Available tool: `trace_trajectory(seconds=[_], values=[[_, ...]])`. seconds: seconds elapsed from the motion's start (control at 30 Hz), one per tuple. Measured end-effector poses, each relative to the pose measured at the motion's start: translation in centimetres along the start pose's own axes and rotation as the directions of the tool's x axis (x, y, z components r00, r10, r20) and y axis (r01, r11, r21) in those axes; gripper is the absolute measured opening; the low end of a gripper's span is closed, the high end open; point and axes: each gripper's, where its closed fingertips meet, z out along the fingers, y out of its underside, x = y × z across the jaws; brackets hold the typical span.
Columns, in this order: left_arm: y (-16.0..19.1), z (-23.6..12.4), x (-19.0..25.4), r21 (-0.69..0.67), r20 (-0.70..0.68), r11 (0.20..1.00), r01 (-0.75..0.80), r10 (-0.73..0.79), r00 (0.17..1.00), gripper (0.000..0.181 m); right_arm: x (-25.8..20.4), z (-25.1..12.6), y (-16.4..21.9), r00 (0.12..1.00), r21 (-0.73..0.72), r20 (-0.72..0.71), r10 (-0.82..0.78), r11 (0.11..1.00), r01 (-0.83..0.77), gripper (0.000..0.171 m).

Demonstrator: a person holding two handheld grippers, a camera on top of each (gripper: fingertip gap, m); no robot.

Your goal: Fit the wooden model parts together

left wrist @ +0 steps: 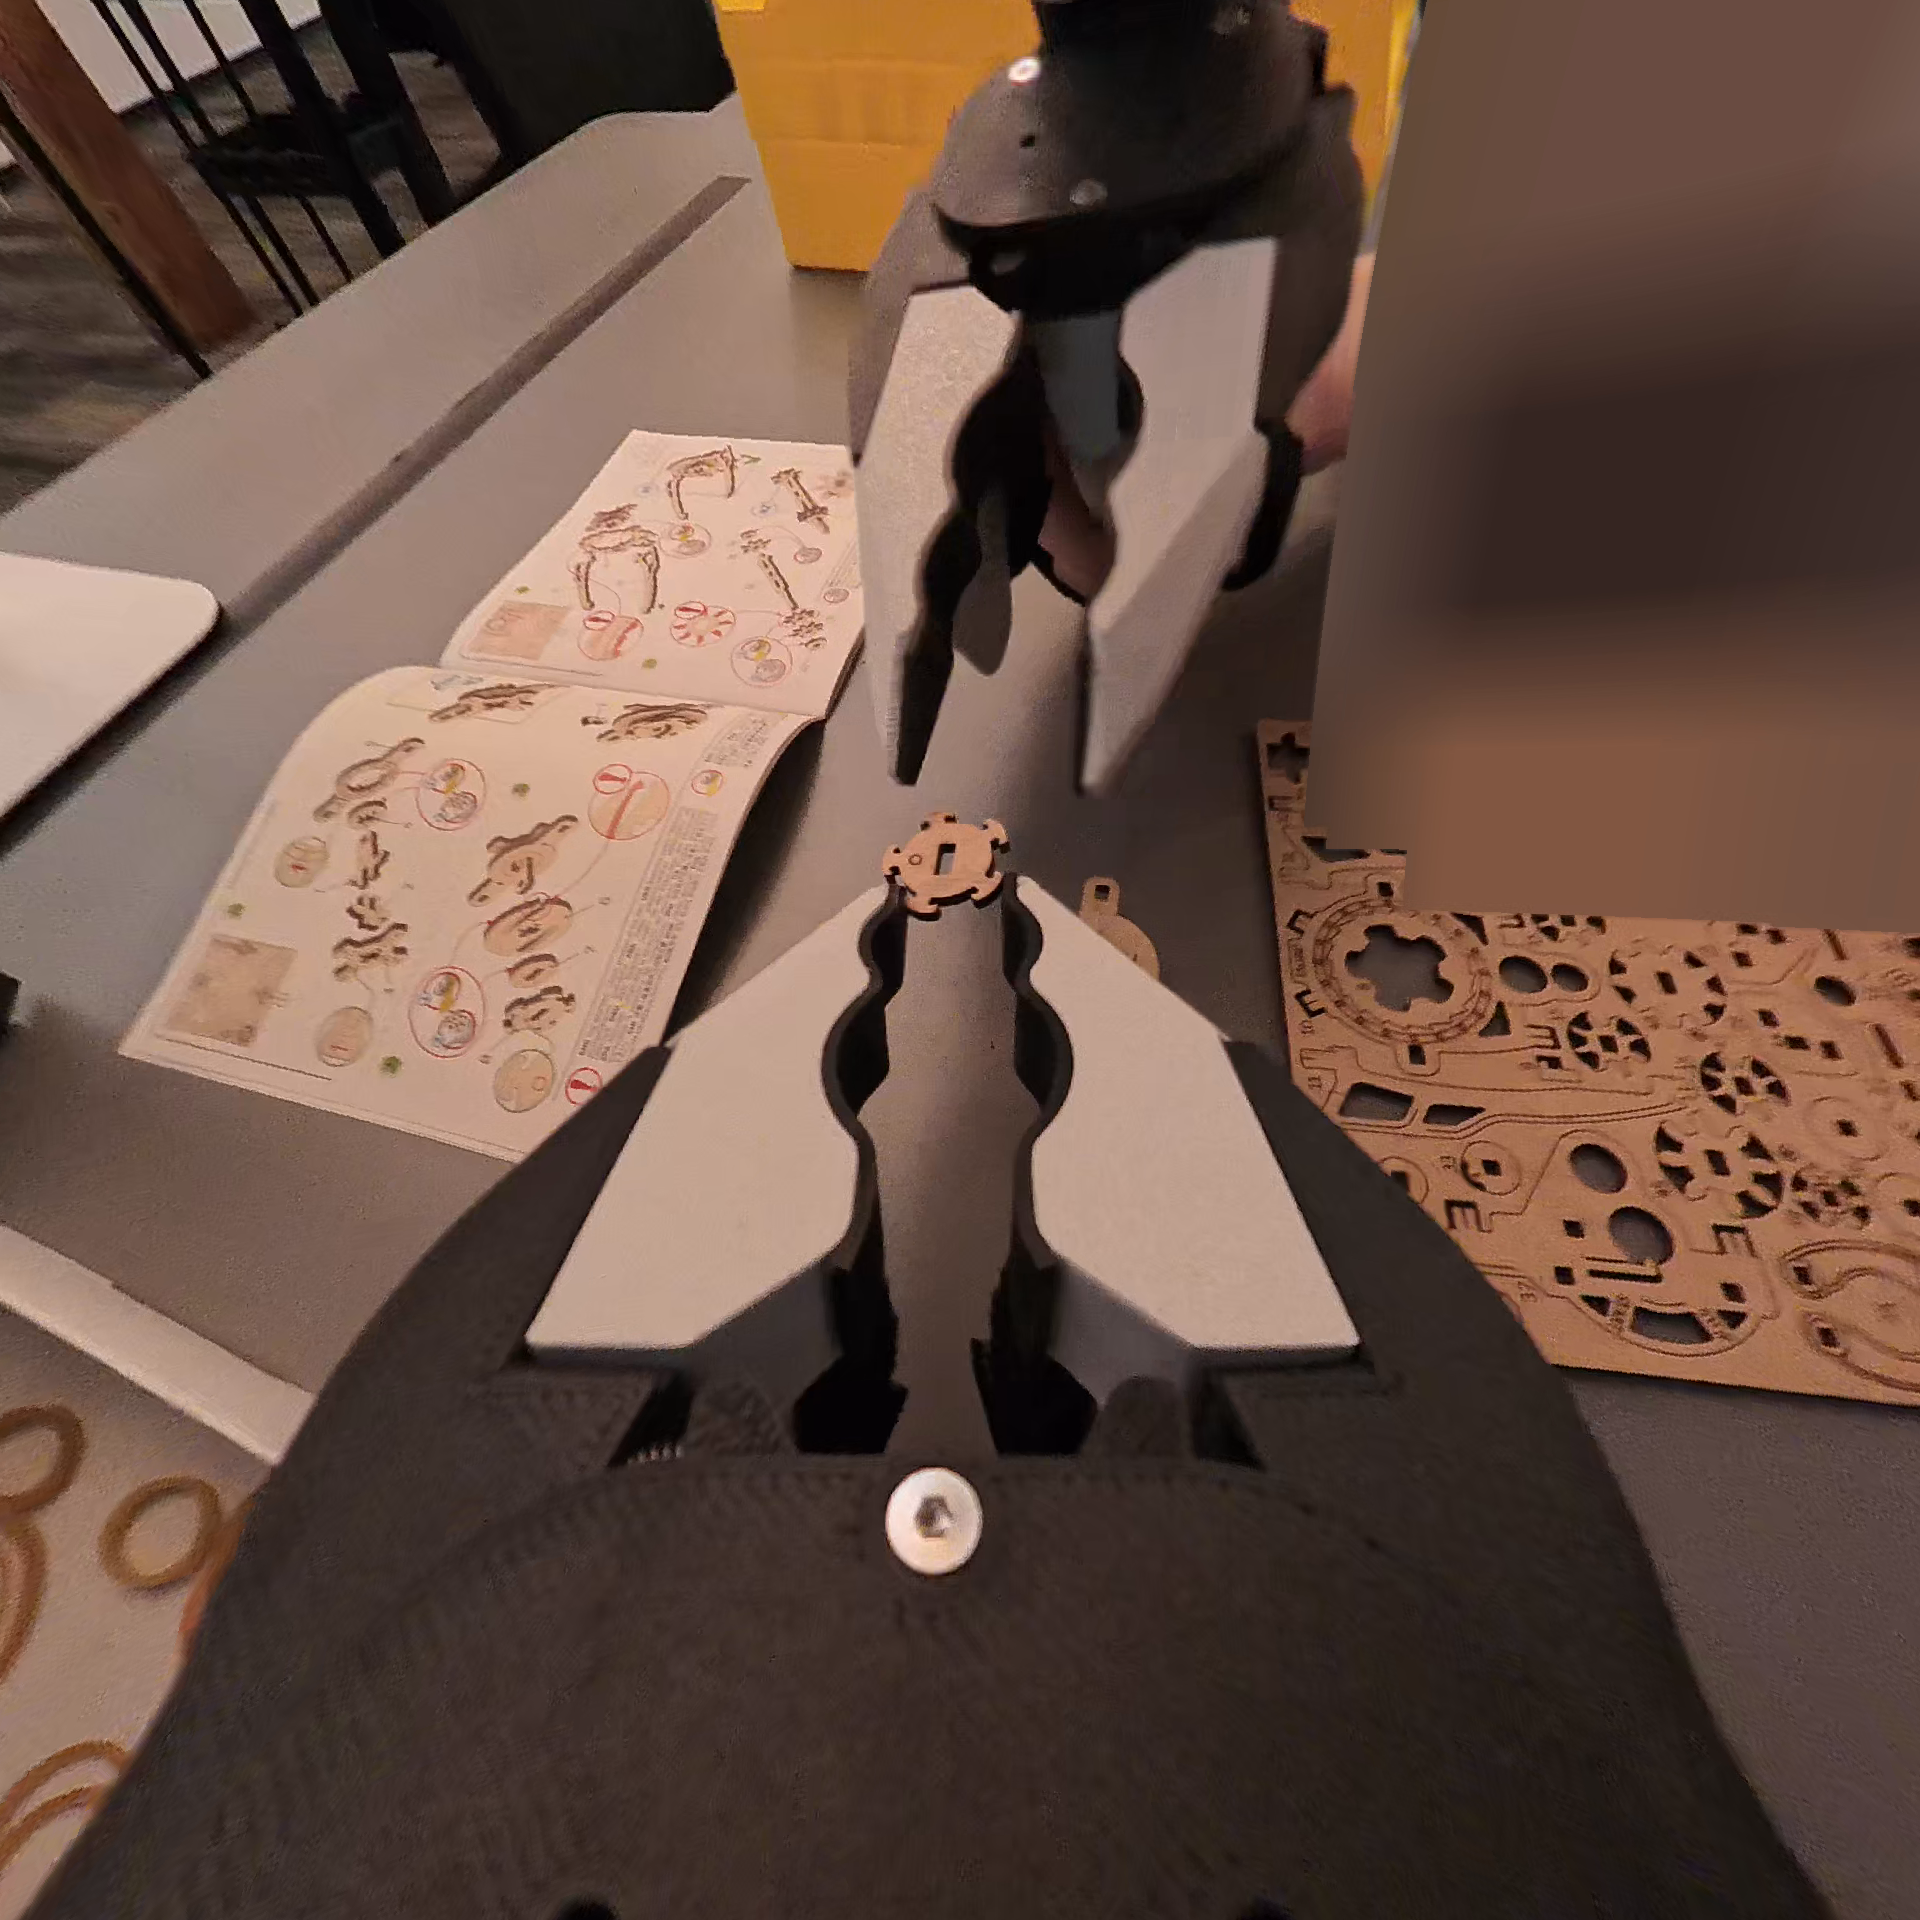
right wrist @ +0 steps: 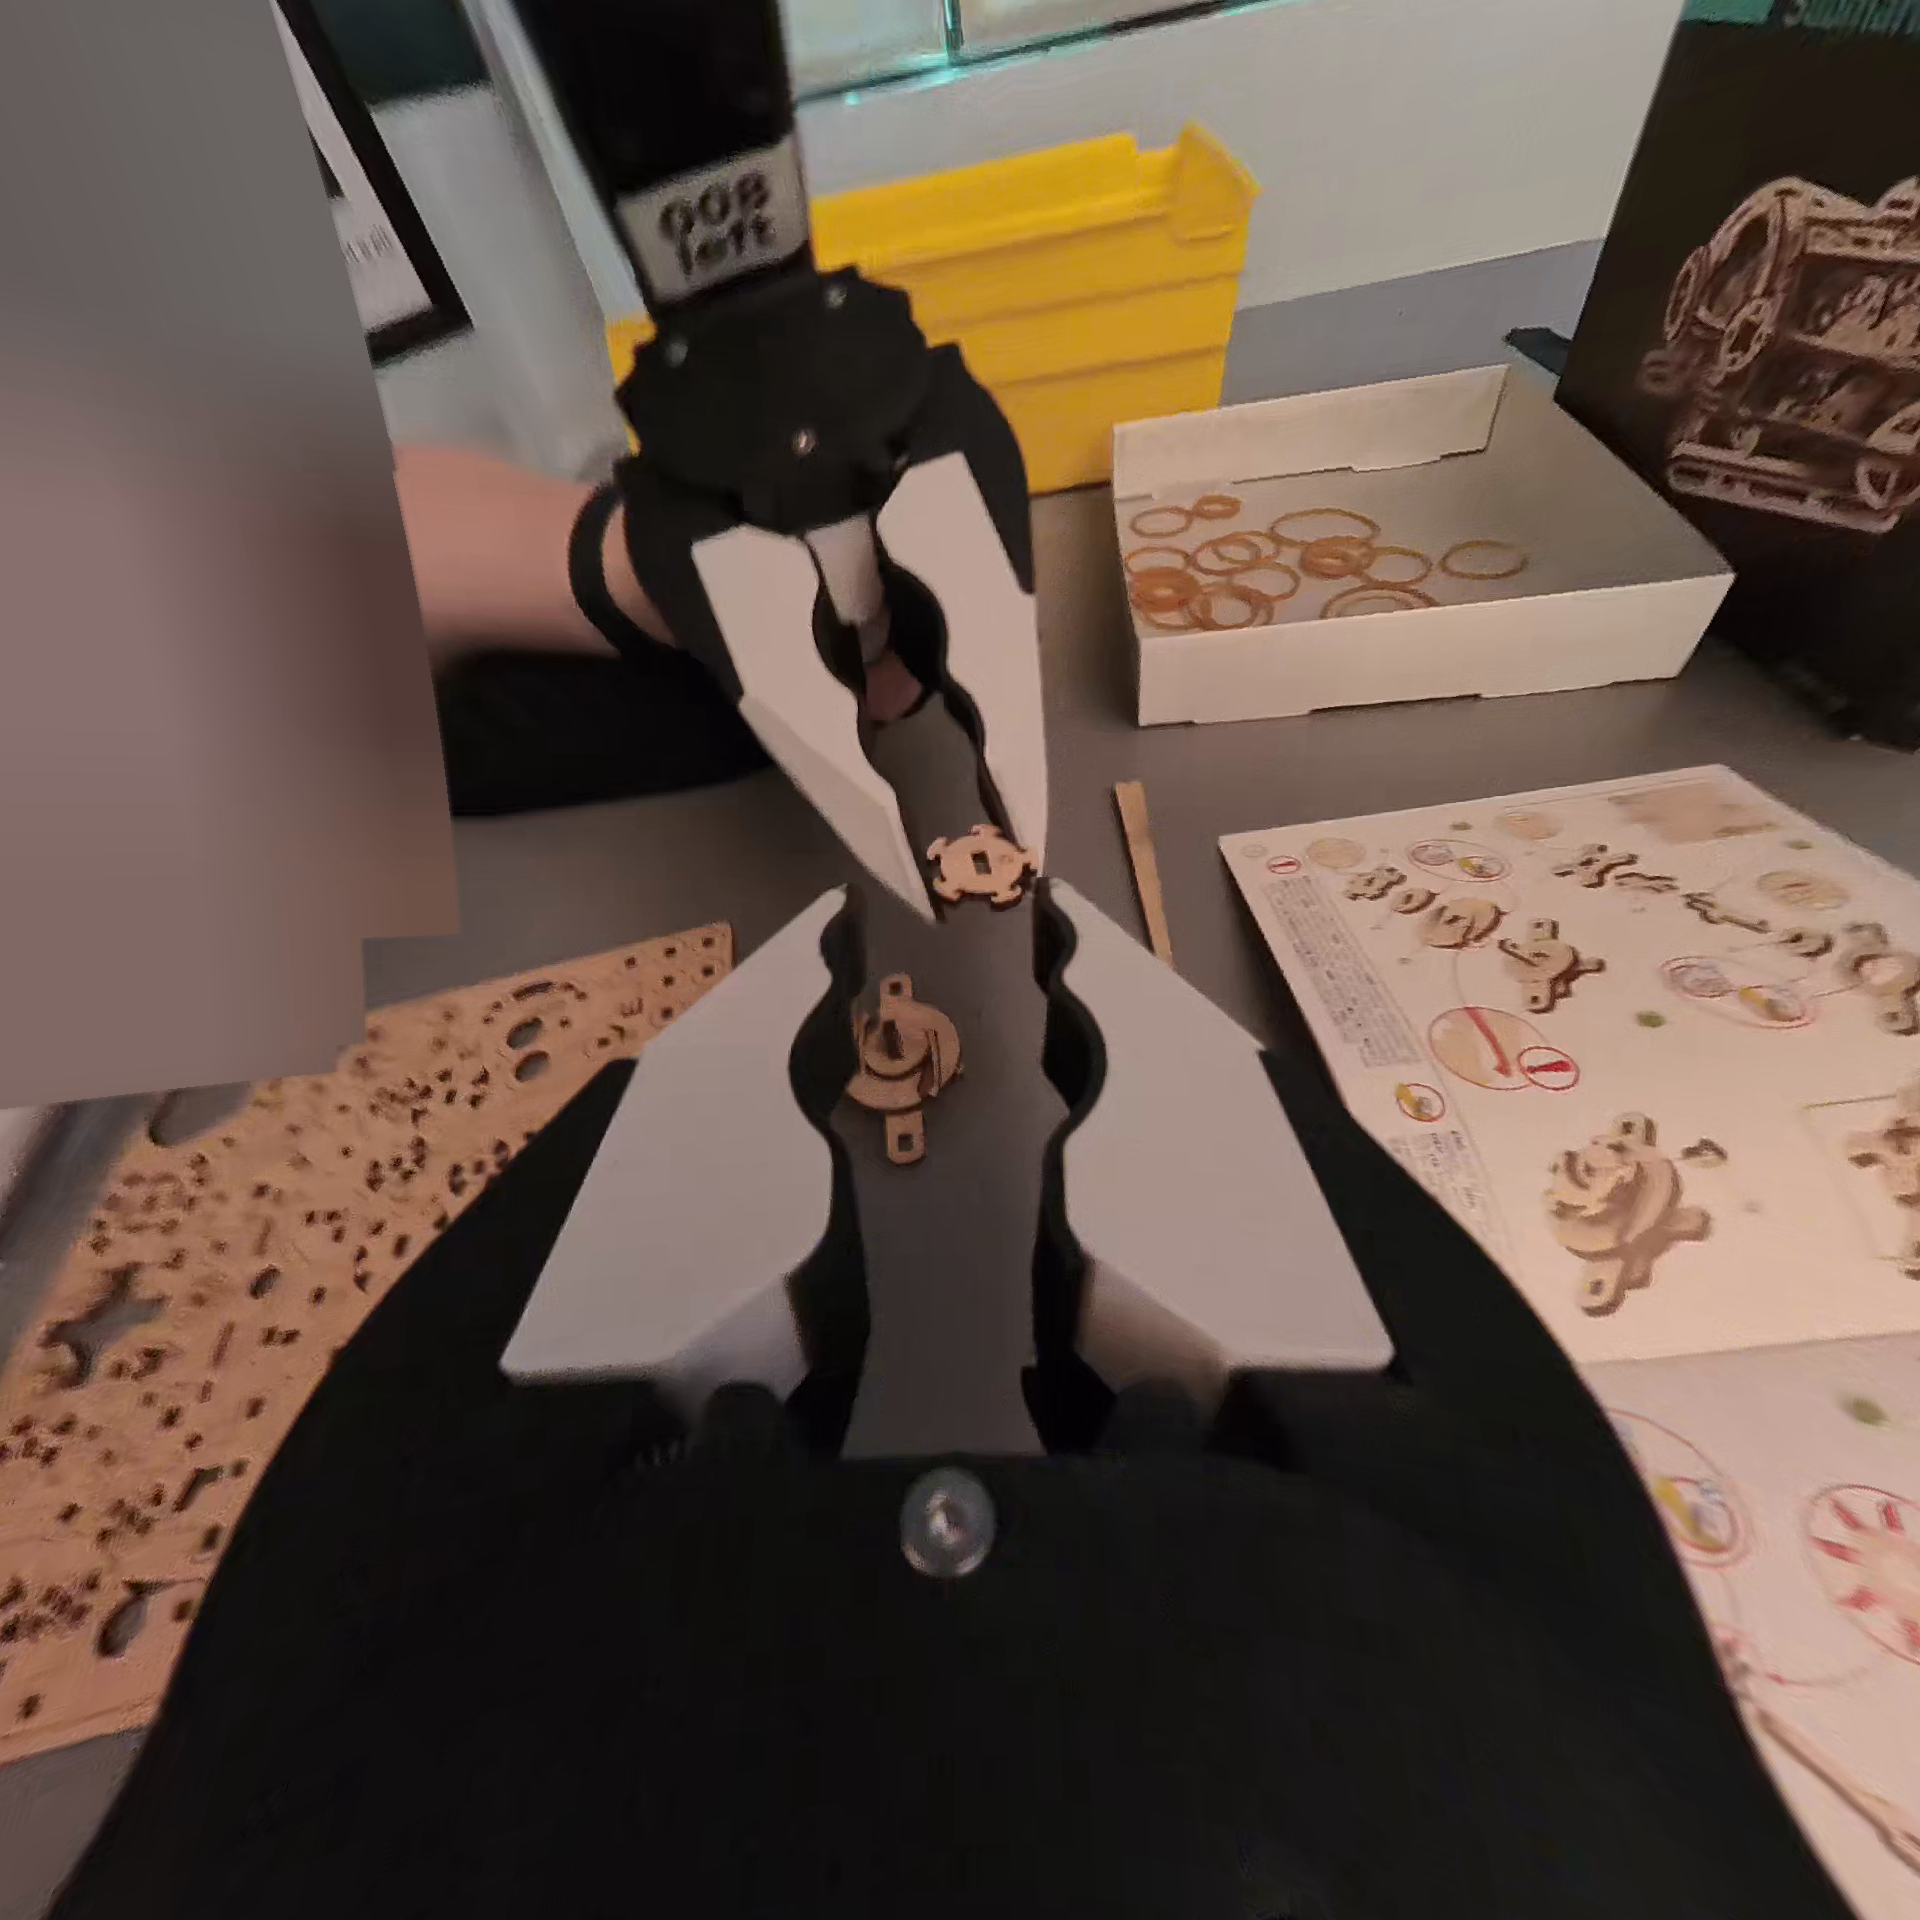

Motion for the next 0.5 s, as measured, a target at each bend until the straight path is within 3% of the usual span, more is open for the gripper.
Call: trace_trajectory(seconds=[0.13, 0.4, 0.5], values=[[0.0, 0.3, 0.9, -0.021, 0.001, 0.996, -0.085, 0.085, 0.996, 0.016, 0.1, -0.1, 0.1, 1.0, -0.004, 0.006, 0.01, 1.0, -0.01, 0.029], [0.0, 0.4, 1.3, -0.023, -0.011, 0.994, -0.108, 0.108, 0.994, 0.016, -0.6, 0.4, 1.1, 0.998, -0.053, 0.055, 0.035, 0.998, -0.032, 0.028], [0.1, 0.5, 1.4, -0.032, -0.008, 0.992, -0.122, 0.122, 0.993, 0.017, -0.8, 0.4, 1.1, 0.997, -0.054, 0.065, 0.045, 0.998, -0.041, 0.019]])
